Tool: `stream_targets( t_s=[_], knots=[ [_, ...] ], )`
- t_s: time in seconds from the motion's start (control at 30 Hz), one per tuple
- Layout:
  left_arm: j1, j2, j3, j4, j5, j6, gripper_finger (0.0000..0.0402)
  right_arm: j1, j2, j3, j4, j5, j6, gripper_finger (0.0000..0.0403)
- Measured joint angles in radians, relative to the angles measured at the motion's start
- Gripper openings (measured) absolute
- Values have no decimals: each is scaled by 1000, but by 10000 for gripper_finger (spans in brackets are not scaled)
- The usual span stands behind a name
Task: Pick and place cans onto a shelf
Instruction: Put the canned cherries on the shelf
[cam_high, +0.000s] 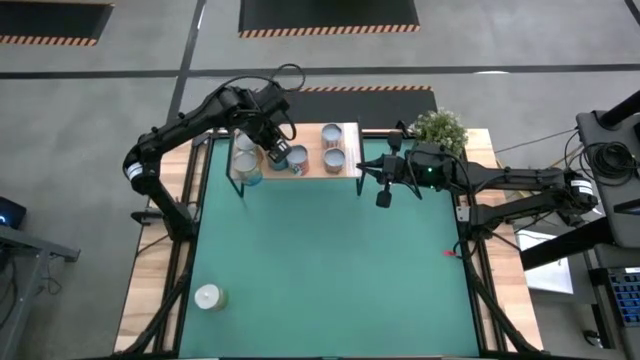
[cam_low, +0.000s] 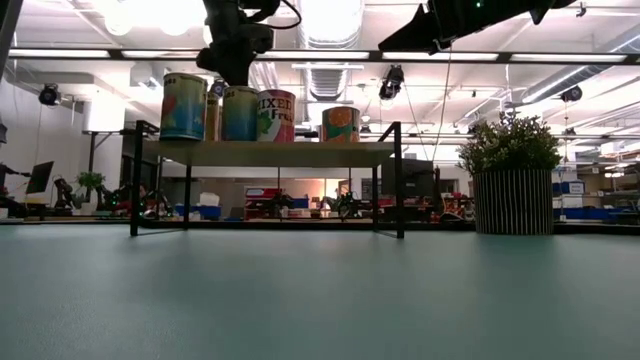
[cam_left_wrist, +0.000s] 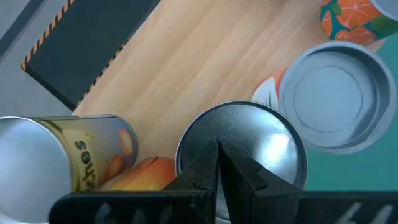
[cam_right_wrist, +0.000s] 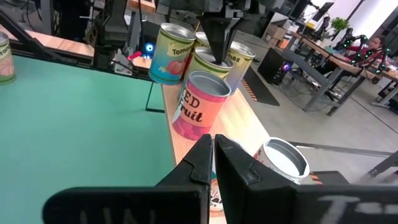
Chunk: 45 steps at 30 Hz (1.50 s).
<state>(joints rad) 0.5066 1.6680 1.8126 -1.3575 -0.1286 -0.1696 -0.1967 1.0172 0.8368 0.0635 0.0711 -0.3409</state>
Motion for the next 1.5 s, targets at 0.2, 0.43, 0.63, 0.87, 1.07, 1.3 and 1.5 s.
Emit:
stream_targets(
  t_s=[0.2,0.43,0.63,0.87,1.07,1.3,1.5],
  knots=[
    [-27,0,0,-2,1,-31,0,0,0,0,0,0,-1,9],
    [-38,-2,0,-18,7,-60,0,0,0,0,-4,0,-1,9],
    [-43,-5,0,-31,7,-84,0,0,0,0,-6,0,-3,9],
    [-54,-14,-2,-44,7,-107,0,0,0,0,-6,0,-4,9],
    [-60,-16,-2,-59,8,-131,0,0,0,0,-6,0,-4,9],
    [-67,-17,1,-66,8,-144,0,0,0,0,-6,0,-4,9],
    [-68,-15,34,-81,11,-147,0,0,0,0,-7,0,-4,9]
  ],
)
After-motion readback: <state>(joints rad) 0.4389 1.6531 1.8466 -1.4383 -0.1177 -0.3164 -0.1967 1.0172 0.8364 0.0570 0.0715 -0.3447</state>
